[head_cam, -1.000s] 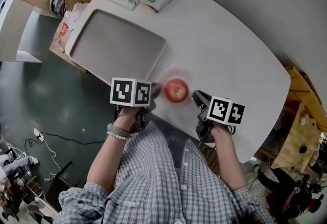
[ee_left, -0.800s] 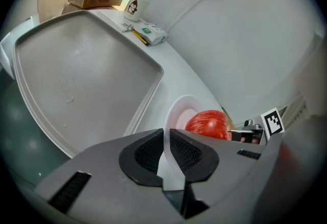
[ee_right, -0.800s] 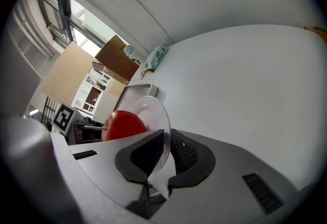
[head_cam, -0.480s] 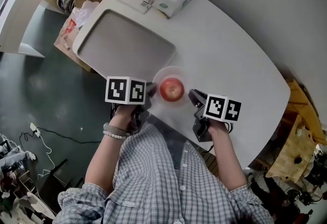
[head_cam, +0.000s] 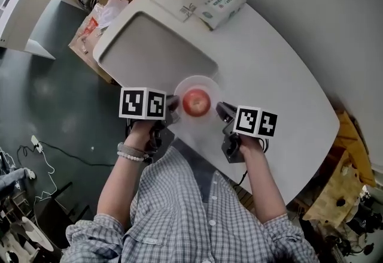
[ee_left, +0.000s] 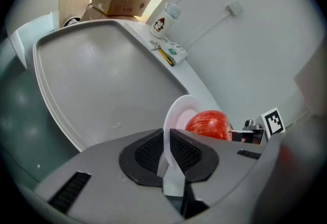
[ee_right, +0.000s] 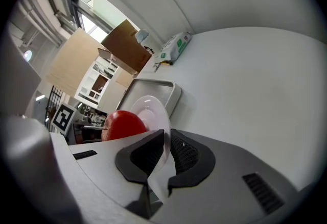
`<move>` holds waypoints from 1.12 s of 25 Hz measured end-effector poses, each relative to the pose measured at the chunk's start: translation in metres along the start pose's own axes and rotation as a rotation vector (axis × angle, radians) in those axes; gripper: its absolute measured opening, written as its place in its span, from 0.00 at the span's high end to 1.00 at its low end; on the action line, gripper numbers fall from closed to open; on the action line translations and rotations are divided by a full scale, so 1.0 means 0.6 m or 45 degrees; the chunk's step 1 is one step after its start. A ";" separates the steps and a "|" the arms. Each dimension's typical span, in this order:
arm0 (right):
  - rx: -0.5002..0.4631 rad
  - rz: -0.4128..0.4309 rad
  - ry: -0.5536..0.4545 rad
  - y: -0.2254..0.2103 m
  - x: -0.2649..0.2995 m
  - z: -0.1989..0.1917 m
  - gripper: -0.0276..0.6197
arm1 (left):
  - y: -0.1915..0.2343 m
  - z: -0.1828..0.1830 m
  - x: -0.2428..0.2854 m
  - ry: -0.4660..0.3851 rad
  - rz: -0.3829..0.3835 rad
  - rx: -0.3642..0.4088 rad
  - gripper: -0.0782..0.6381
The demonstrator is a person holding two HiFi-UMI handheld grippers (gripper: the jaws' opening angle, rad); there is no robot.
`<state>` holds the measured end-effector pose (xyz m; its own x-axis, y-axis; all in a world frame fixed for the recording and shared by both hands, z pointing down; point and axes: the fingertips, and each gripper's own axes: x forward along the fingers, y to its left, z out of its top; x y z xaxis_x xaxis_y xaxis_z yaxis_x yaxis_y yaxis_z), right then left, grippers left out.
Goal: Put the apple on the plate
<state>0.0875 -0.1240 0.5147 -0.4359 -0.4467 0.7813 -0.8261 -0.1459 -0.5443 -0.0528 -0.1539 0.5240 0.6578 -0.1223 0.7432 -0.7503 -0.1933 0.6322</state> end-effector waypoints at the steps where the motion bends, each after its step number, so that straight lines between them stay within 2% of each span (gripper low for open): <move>1: -0.009 0.002 0.007 0.004 0.006 0.004 0.88 | 0.005 0.004 -0.002 -0.006 0.003 -0.008 0.83; 19: -0.149 0.061 0.109 0.087 0.111 0.063 0.88 | 0.105 0.064 -0.044 -0.125 0.046 -0.145 0.83; 28: -0.209 0.060 0.165 0.099 0.162 0.083 0.88 | 0.147 0.085 -0.037 -0.144 0.060 -0.186 0.83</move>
<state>0.0135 -0.2200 0.5432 -0.5090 -0.3308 0.7946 -0.8461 0.0228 -0.5325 -0.1301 -0.2182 0.5523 0.6186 -0.2378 0.7489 -0.7768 -0.0423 0.6283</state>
